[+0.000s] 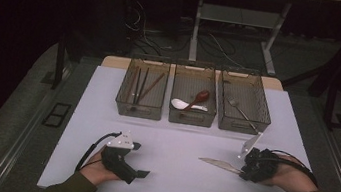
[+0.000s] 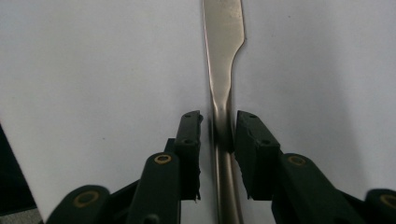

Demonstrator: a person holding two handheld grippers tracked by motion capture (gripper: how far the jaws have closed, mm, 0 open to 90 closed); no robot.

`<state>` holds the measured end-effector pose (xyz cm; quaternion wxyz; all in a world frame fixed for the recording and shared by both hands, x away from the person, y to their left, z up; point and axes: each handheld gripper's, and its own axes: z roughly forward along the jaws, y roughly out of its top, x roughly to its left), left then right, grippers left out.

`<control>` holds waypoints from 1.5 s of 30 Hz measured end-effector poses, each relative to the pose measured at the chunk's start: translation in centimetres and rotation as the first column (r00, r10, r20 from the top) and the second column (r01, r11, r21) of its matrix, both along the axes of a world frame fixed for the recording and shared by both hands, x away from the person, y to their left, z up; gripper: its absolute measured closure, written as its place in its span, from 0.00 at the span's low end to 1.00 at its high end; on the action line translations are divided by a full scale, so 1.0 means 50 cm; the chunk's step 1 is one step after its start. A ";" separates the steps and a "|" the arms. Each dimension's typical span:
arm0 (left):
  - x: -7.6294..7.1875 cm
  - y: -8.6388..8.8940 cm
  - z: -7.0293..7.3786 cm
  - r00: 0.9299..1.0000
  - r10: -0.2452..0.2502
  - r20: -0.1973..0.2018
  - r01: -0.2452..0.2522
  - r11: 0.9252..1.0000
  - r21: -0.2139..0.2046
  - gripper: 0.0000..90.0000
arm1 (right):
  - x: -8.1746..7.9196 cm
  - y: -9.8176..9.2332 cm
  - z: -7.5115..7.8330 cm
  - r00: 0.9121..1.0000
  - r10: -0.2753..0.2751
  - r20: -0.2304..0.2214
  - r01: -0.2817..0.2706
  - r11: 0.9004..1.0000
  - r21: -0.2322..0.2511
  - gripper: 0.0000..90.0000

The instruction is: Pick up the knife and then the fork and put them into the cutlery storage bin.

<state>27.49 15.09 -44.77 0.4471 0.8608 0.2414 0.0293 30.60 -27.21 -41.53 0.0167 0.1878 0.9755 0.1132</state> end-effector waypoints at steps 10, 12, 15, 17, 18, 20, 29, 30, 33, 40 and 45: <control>0.001 -0.001 -0.001 1.000 -0.001 -0.002 0.001 1.000 0.003 0.00 | 0.018 0.017 -0.008 0.998 0.047 -0.030 -0.050 0.996 -0.073 0.84; 0.001 -0.001 -0.001 1.000 -0.001 -0.001 0.001 1.000 0.004 0.00 | 0.022 0.021 -0.008 0.998 0.052 -0.044 -0.056 0.995 -0.085 0.84; 0.001 0.000 -0.001 1.000 -0.002 0.000 0.002 1.000 0.004 0.00 | 0.026 0.026 -0.008 0.997 0.061 -0.056 -0.066 0.992 -0.104 0.84; 0.001 0.000 -0.001 1.000 -0.001 -0.001 0.001 1.000 0.002 0.00 | 0.026 0.028 -0.009 0.996 0.070 -0.051 -0.076 0.991 -0.112 0.87; 0.001 0.000 -0.001 1.000 -0.001 -0.001 0.001 1.000 0.003 0.00 | 0.024 0.030 -0.008 0.996 0.070 -0.048 -0.076 0.990 -0.119 0.88; 0.001 0.000 -0.001 1.000 -0.002 -0.001 0.002 1.000 0.003 0.00 | 0.023 0.033 -0.007 0.995 0.090 -0.042 -0.095 0.987 -0.131 0.88; 0.000 0.000 0.000 1.000 0.000 0.001 0.000 1.000 -0.001 0.00 | 0.026 0.028 -0.006 0.995 0.084 -0.045 -0.089 0.990 -0.110 0.89; 0.000 0.000 0.000 1.000 0.000 0.001 0.000 1.000 -0.001 0.00 | 0.026 0.026 -0.005 0.996 0.073 -0.044 -0.077 0.992 -0.102 0.89; 0.000 0.000 0.000 1.000 0.004 0.000 -0.004 1.000 -0.005 0.00 | 0.029 0.019 0.000 0.998 0.055 -0.025 -0.057 0.995 -0.076 0.89; 0.000 0.001 0.001 1.000 0.003 0.000 -0.003 1.000 -0.004 0.00 | 0.037 -0.002 0.019 0.999 0.003 0.037 -0.006 0.998 0.069 0.89; 0.000 0.001 0.001 1.000 0.004 0.000 -0.004 1.000 -0.005 0.00 | 0.041 -0.022 0.025 0.997 -0.051 0.058 0.043 0.989 0.139 0.89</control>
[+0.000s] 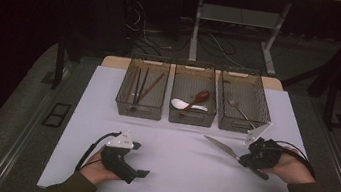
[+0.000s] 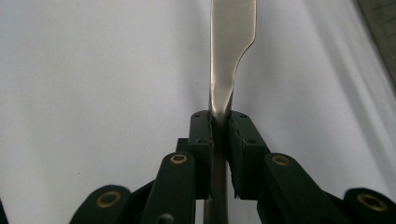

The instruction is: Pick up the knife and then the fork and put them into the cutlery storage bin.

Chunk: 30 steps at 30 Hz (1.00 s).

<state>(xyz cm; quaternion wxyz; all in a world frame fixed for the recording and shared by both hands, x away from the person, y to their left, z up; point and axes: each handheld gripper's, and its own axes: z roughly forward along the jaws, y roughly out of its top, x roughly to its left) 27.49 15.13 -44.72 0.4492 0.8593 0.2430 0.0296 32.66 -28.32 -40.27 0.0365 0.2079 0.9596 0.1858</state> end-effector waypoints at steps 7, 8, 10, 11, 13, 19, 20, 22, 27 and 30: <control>0.000 0.001 0.000 1.000 -0.001 0.000 0.001 1.000 -0.002 0.00 | 0.002 -0.022 0.008 0.996 -0.063 0.055 0.059 0.995 0.081 0.89; 0.001 0.001 0.000 1.000 -0.001 0.001 0.001 1.000 -0.003 0.00 | 0.002 -0.023 0.009 0.995 -0.077 0.061 0.071 0.993 0.096 0.89; 0.001 0.002 0.001 1.000 0.000 0.002 0.000 1.000 -0.005 0.00 | 0.002 -0.027 0.009 0.993 -0.096 0.063 0.088 0.988 0.128 0.89; 0.001 0.003 0.001 1.000 -0.001 0.003 0.001 1.000 -0.005 0.00 | 0.002 -0.029 0.010 0.992 -0.108 0.068 0.098 0.985 0.141 0.89; 0.001 0.003 0.001 1.000 0.001 0.002 -0.001 1.000 -0.008 0.00 | 0.003 -0.032 0.012 0.989 -0.127 0.075 0.113 0.980 0.166 0.89; 0.001 0.003 0.001 1.000 0.002 0.000 -0.002 1.000 -0.011 0.00 | 0.008 -0.045 0.012 0.979 -0.183 0.091 0.155 0.954 0.256 0.89; 0.001 0.003 0.001 1.000 0.003 0.001 -0.003 1.000 -0.012 0.00 | 0.008 -0.047 0.011 0.977 -0.193 0.090 0.162 0.950 0.268 0.89; 0.002 0.003 0.001 1.000 0.002 0.002 -0.002 1.000 -0.012 0.00 | 0.011 -0.052 0.010 0.974 -0.207 0.089 0.174 0.941 0.290 0.89; 0.001 0.003 0.002 1.000 0.006 0.003 -0.006 1.000 -0.017 0.00 | 0.013 -0.066 0.010 0.961 -0.262 0.090 0.215 0.909 0.357 0.89; 0.002 0.004 0.002 1.000 0.007 0.001 -0.007 1.000 -0.018 0.00 | 0.015 -0.075 0.012 0.947 -0.308 0.094 0.247 0.881 0.403 0.89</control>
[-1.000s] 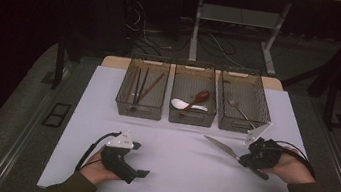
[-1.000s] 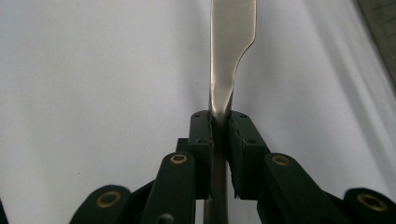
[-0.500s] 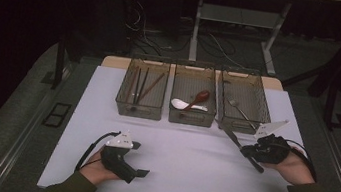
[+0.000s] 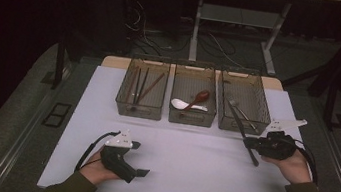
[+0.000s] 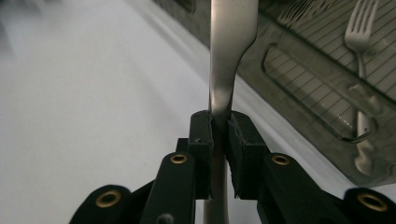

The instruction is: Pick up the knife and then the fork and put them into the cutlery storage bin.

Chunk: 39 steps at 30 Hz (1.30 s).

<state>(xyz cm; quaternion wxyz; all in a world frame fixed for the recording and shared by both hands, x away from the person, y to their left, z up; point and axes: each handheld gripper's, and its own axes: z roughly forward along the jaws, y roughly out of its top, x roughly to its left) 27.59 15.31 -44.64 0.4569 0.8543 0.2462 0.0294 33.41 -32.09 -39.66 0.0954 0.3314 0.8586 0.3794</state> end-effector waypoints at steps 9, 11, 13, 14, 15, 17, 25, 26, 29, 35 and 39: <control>0.002 0.004 0.001 1.000 0.007 0.001 -0.007 1.000 -0.005 0.00 | 0.005 -0.013 0.012 0.996 -0.074 0.046 0.068 0.990 0.121 0.89; 0.002 0.005 0.002 1.000 0.009 0.006 -0.009 1.000 -0.003 0.00 | 0.005 -0.014 0.015 0.995 -0.082 0.054 0.074 0.987 0.142 0.89; 0.003 0.008 0.003 1.000 0.019 0.005 -0.019 1.000 -0.011 0.00 | 0.006 -0.018 0.019 0.994 -0.088 0.064 0.076 0.983 0.167 0.89; 0.003 0.010 0.003 1.000 0.021 0.007 -0.021 1.000 -0.011 0.00 | 0.006 -0.019 0.021 0.992 -0.099 0.072 0.085 0.980 0.181 0.89; 0.004 0.011 0.003 1.000 0.024 0.007 -0.024 1.000 -0.012 0.00 | 0.007 -0.021 0.024 0.991 -0.108 0.076 0.091 0.975 0.201 0.89; 0.004 0.013 0.003 1.000 0.026 0.006 -0.026 1.000 -0.010 0.00 | 0.008 -0.024 0.030 0.989 -0.121 0.083 0.099 0.968 0.229 0.89; 0.004 0.015 0.003 1.000 0.029 0.010 -0.029 1.000 -0.012 0.00 | 0.017 -0.034 0.051 0.979 -0.171 0.114 0.133 0.951 0.279 0.89; 0.004 0.015 0.004 1.000 0.029 0.010 -0.029 1.000 -0.011 0.00 | 0.018 -0.035 0.054 0.977 -0.177 0.116 0.138 0.949 0.285 0.89; 0.005 0.016 0.003 0.999 0.031 0.007 -0.031 0.999 -0.011 0.00 | 0.025 -0.034 0.063 0.974 -0.191 0.125 0.147 0.943 0.298 0.89; 0.005 0.015 0.002 1.000 0.027 0.006 -0.027 1.000 -0.008 0.00 | 0.040 -0.028 0.085 0.964 -0.217 0.155 0.158 0.932 0.325 0.89; 0.005 0.015 0.002 1.000 0.025 0.007 -0.025 1.000 -0.008 0.00 | 0.053 -0.026 0.100 0.955 -0.240 0.175 0.169 0.923 0.346 0.89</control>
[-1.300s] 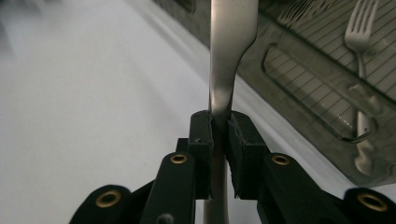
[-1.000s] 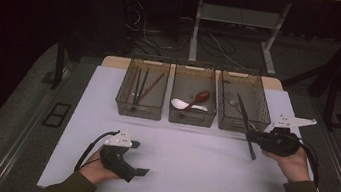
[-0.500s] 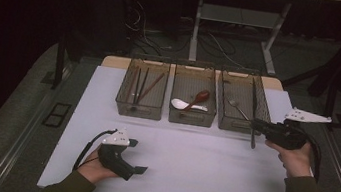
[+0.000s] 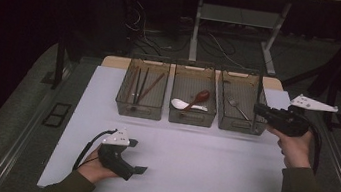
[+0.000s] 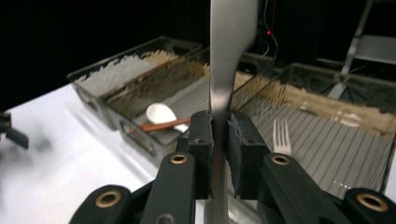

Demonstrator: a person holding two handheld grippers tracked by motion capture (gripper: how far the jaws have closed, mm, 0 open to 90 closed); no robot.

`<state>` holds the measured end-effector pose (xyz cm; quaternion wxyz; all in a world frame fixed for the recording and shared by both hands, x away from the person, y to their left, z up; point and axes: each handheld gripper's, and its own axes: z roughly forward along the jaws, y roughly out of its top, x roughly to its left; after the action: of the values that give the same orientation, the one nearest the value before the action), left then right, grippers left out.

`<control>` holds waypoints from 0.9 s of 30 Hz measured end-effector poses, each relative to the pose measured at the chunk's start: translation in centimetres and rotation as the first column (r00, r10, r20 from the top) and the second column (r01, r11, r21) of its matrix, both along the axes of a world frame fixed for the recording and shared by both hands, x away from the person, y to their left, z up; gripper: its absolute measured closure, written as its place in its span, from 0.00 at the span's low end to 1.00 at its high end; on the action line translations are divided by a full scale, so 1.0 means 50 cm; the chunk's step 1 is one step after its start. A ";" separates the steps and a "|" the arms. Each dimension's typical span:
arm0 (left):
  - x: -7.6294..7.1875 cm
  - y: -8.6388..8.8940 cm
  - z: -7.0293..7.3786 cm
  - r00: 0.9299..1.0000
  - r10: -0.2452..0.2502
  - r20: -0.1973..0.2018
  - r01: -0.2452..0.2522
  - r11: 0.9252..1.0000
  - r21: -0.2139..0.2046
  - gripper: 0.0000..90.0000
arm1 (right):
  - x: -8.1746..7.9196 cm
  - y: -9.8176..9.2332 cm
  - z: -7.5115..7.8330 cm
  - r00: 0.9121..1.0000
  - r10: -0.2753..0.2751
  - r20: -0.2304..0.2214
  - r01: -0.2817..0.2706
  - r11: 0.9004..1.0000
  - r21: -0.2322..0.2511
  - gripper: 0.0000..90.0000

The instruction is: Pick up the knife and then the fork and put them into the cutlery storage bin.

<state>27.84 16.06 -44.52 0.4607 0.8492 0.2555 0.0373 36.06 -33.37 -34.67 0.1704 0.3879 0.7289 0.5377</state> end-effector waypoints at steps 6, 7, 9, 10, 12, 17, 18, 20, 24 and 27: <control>0.000 -0.001 -0.001 1.000 -0.001 -0.001 0.001 1.000 0.003 0.00 | 0.022 -0.002 0.021 0.998 -0.049 0.045 0.048 0.999 0.021 0.89; 0.000 -0.001 0.000 1.000 -0.001 -0.001 0.001 1.000 0.002 0.00 | 0.026 -0.003 0.023 0.997 -0.059 0.050 0.058 0.998 0.016 0.89; 0.000 -0.001 0.000 1.000 0.000 -0.001 0.000 1.000 -0.001 0.00 | 0.033 -0.004 0.026 0.995 -0.082 0.058 0.081 0.997 0.012 0.89; 0.000 0.000 0.000 1.000 0.000 -0.001 0.000 1.000 -0.002 0.00 | 0.037 -0.006 0.026 0.994 -0.093 0.059 0.092 0.996 0.014 0.89; 0.000 0.000 0.000 1.000 0.001 -0.002 -0.001 1.000 -0.001 0.00 | 0.046 -0.010 0.025 0.992 -0.111 0.066 0.111 0.994 0.008 0.89; 0.000 -0.002 -0.002 1.000 0.001 -0.003 -0.001 1.000 0.004 0.00 | 0.067 -0.016 0.012 0.985 -0.158 0.069 0.159 0.987 -0.014 0.89; 0.000 -0.002 -0.001 1.000 0.001 -0.002 -0.001 1.000 0.005 0.00 | 0.071 -0.017 0.009 0.985 -0.160 0.063 0.161 0.987 -0.010 0.89; 0.000 -0.001 -0.001 1.000 0.003 -0.003 -0.003 1.000 0.002 0.00 | 0.079 -0.018 0.000 0.983 -0.172 0.058 0.174 0.984 -0.027 0.89; 0.000 -0.002 -0.002 1.000 0.004 -0.004 -0.004 1.000 0.003 0.00 | 0.090 -0.017 -0.018 0.983 -0.180 0.022 0.181 0.982 -0.060 0.89; 0.000 -0.002 -0.001 1.000 0.003 -0.003 -0.003 1.000 0.003 0.00 | 0.095 -0.017 -0.032 0.981 -0.195 -0.002 0.193 0.975 -0.107 0.89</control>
<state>27.82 15.95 -44.59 0.4588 0.8497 0.2572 0.0371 40.81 -34.23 -36.26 0.2382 0.4508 0.7162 0.4765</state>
